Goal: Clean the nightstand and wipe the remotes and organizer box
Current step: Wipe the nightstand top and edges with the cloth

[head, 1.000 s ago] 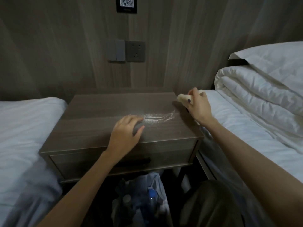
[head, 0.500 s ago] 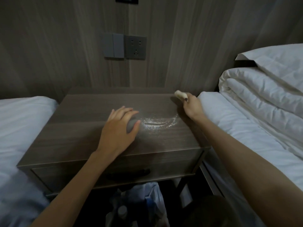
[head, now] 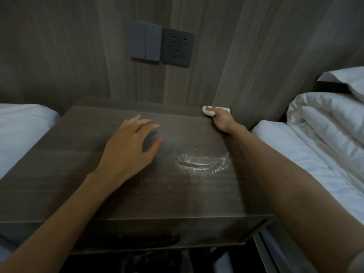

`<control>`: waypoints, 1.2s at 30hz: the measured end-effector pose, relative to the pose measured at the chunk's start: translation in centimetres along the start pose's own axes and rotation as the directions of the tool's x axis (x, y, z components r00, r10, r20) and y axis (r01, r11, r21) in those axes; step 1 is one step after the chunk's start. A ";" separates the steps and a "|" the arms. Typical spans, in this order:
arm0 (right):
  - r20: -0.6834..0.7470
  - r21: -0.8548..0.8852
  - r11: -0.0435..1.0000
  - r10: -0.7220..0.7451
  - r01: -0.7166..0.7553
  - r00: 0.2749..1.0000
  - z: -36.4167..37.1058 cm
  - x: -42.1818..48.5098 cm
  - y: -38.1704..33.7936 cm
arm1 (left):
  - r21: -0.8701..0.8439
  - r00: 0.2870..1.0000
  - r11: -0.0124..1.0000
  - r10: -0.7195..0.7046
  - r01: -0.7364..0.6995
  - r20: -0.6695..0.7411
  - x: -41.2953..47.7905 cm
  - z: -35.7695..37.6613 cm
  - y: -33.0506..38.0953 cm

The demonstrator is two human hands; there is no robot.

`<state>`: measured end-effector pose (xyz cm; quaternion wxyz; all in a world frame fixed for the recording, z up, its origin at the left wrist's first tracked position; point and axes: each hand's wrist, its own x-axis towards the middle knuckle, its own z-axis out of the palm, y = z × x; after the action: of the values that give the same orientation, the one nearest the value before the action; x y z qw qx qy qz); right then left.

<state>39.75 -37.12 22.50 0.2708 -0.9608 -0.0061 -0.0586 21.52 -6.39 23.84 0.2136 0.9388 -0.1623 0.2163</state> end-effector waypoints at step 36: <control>0.018 0.012 1.000 0.026 -0.026 1.000 -6.8 -25.5 -7.2 | 0.202 0.887 0.967 -0.225 0.154 0.404 0.3 -0.9 2.4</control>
<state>13.36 -33.97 29.01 0.2773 -0.9597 0.0037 -0.0465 20.53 -8.13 25.48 0.1153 0.9889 -0.0937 -0.0019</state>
